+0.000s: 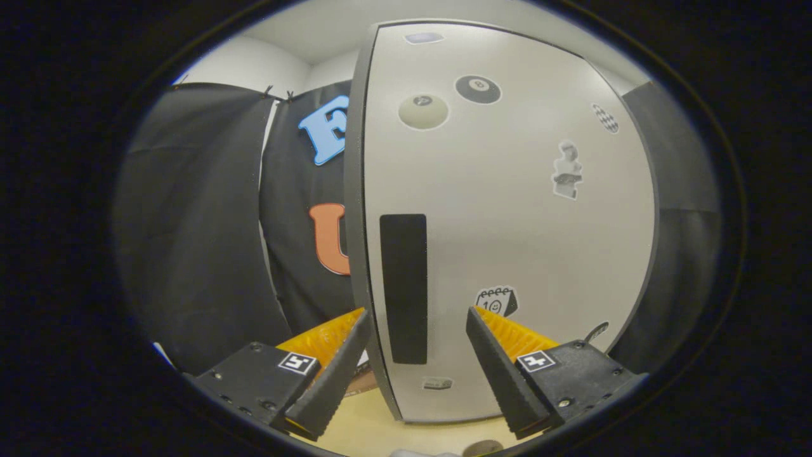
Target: Open the shoe cabinet door, grab the shoes and put them into the shoe cabinet, then close the shoe cabinet door.
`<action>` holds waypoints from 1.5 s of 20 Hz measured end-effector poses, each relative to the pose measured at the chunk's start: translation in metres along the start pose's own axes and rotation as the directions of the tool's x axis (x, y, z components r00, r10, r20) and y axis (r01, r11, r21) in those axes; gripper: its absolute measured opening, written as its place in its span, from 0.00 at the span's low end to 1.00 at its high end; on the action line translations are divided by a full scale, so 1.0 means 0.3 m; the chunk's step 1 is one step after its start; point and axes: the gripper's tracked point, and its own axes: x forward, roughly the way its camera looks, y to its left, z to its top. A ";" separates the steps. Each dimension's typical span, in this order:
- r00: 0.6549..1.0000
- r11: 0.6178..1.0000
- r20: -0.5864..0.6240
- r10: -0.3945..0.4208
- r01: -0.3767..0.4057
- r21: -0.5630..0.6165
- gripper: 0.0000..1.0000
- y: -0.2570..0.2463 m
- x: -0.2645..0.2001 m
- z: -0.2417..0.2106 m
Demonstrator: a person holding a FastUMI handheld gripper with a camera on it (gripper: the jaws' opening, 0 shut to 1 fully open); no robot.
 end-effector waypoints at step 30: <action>0.997 0.998 -0.052 0.059 -0.059 0.009 0.28 -0.140 -0.475 -0.076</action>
